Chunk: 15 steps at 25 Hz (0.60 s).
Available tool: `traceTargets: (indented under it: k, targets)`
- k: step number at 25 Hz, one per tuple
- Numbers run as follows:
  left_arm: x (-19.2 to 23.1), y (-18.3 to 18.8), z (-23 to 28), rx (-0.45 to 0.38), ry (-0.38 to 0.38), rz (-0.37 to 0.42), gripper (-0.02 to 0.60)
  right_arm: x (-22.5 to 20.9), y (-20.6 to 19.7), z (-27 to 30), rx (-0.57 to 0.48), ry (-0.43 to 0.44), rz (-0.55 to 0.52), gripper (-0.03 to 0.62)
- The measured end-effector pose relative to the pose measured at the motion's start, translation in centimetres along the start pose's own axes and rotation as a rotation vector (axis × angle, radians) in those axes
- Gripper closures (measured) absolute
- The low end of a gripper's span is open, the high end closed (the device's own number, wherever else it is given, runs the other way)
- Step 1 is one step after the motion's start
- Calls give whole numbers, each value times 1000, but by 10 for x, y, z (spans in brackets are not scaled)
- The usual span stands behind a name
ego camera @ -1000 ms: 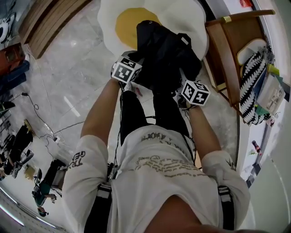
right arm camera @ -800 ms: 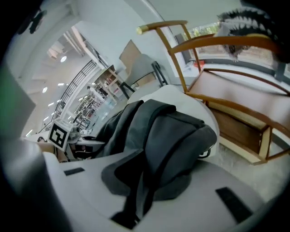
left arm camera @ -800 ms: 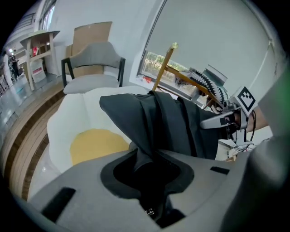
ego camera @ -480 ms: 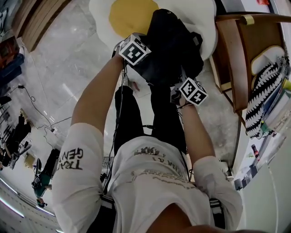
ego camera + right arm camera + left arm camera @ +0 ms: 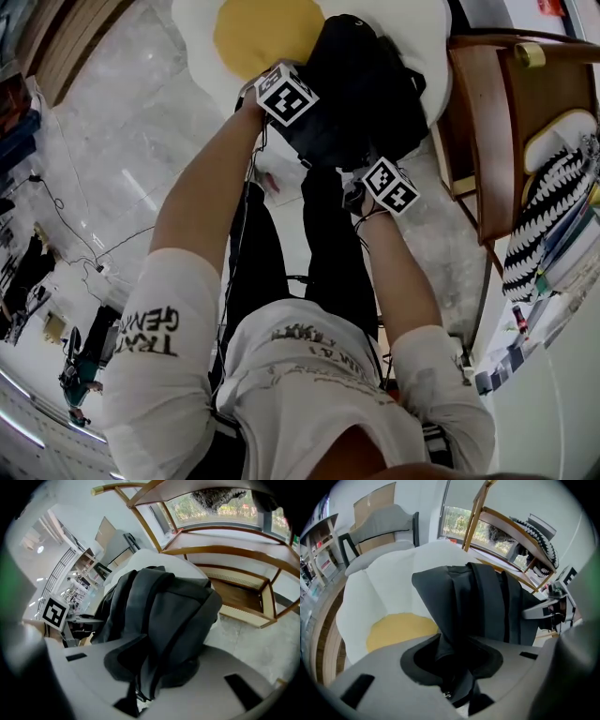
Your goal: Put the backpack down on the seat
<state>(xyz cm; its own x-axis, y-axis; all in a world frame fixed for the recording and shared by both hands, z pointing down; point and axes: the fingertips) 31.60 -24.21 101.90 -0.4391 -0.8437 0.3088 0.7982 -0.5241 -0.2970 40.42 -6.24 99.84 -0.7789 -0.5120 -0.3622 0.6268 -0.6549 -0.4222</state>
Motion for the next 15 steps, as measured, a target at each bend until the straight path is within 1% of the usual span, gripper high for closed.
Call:
traceTargets:
  k: [3, 4, 5, 6, 7, 8, 9, 11, 13, 14, 15]
  targets:
    - [13, -12, 17, -16, 1, -106, 426, -3, -12, 13, 26, 15, 36, 520]
    - [16, -15, 20, -25, -4, -139, 403, -5, -16, 15, 36, 10, 56, 512]
    - [19, -18, 20, -35, -9, -169, 368, -7, -20, 16, 52, -4, 73, 491]
    - [22, -20, 18, -42, -9, -199, 330, -9, -25, 16, 72, -24, 79, 457]
    - [25, -24, 12, -45, 0, -231, 300, -10, -30, 14, 95, -46, 70, 430]
    - [29, -26, 3, -50, 16, -263, 291, -9, -34, 11, 115, -65, 51, 398]
    - [33, -27, -9, -60, 36, -295, 287, -7, -36, 7, 128, -76, 30, 385]
    - [44, -26, -30, -97, 79, -349, 273, 2, -32, 0, 124, -72, -10, 385]
    - [54, -27, -46, -134, 113, -379, 270, 19, -21, -8, 94, -35, -67, 387]
    - [56, -28, -53, -148, 118, -387, 270, 29, -14, -12, 75, -11, -101, 407]
    - [55, -31, -61, -161, 117, -392, 282, 40, -8, -18, 54, 9, -132, 457]
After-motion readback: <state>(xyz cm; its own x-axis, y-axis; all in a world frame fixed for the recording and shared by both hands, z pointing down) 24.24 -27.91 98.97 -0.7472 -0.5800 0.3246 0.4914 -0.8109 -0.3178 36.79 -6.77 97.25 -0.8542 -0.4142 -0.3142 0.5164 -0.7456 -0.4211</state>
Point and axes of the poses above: the fingertips, and each gripper's own axes: z forward along the fingers, x to its left, y out of its top, and after that the axes turned 15 degrees about -z, right-handed
